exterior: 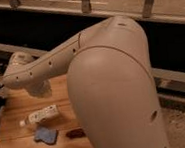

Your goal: Knock the bottle over

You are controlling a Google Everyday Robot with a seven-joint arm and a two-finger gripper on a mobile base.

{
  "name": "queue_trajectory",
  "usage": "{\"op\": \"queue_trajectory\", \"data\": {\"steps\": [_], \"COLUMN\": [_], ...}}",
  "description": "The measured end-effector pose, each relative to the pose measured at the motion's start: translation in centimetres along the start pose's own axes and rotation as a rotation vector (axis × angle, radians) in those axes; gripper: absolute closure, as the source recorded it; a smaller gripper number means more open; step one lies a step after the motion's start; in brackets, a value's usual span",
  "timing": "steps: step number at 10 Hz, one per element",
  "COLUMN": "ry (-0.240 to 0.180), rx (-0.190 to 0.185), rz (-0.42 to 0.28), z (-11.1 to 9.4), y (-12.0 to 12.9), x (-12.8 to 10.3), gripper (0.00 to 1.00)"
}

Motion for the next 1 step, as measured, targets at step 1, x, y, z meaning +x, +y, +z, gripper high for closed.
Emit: {"op": "queue_trajectory", "data": {"steps": [1], "ry": [-0.001], "rx": [0.0], "rz": [-0.006], "z": [-0.03], "y": [0.21], "x": [-0.03], "gripper": [1.0]}}
